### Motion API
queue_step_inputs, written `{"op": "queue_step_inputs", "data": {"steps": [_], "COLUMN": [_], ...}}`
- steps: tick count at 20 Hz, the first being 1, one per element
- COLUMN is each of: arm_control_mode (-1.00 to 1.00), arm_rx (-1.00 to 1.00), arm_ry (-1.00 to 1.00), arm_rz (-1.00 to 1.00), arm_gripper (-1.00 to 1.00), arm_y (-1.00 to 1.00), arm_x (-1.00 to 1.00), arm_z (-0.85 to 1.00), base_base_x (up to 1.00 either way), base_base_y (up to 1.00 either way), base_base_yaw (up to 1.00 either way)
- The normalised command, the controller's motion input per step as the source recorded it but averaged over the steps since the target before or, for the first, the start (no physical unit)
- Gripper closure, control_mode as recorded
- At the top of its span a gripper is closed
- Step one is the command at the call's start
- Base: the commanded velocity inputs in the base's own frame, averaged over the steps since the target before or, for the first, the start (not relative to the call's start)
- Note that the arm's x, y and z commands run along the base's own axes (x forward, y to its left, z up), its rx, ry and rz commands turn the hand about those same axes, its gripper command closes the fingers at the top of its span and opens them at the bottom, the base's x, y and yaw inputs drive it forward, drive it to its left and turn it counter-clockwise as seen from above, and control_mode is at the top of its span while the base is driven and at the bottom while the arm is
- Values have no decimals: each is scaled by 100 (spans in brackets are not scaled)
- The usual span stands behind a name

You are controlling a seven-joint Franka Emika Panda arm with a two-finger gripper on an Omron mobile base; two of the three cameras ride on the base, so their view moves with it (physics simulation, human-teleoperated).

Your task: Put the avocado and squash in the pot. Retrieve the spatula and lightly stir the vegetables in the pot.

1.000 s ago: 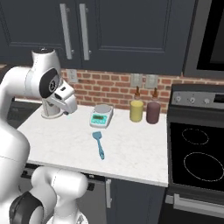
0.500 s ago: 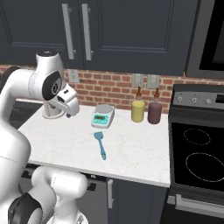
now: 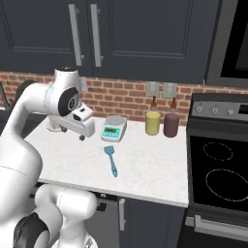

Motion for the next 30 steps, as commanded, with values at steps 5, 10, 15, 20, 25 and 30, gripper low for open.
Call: {"op": "queue_step_inputs", "data": {"steps": [5, 10, 15, 20, 25, 30], "arm_control_mode": [-100, -100, -100, -100, -100, -100], "arm_rx": [-14, -29, -3, 10, 8, 1], "arm_ry": [20, 15, 0, 0, 0, 6], "arm_rz": [16, 9, 21, 18, 13, 3], "arm_gripper": [-100, -100, -100, -100, -100, -100], "arm_y": [-33, -60, -27, -3, 0, 0], "arm_x": [-6, -28, -3, 25, 29, 6], "arm_z": [-44, -48, -28, -11, -18, -11], "base_base_x": [0, 0, 0, 0, 0, 0], "base_base_y": [0, 0, 0, 0, 0, 0], "base_base_yaw": [0, 0, 0, 0, 0, 0]}}
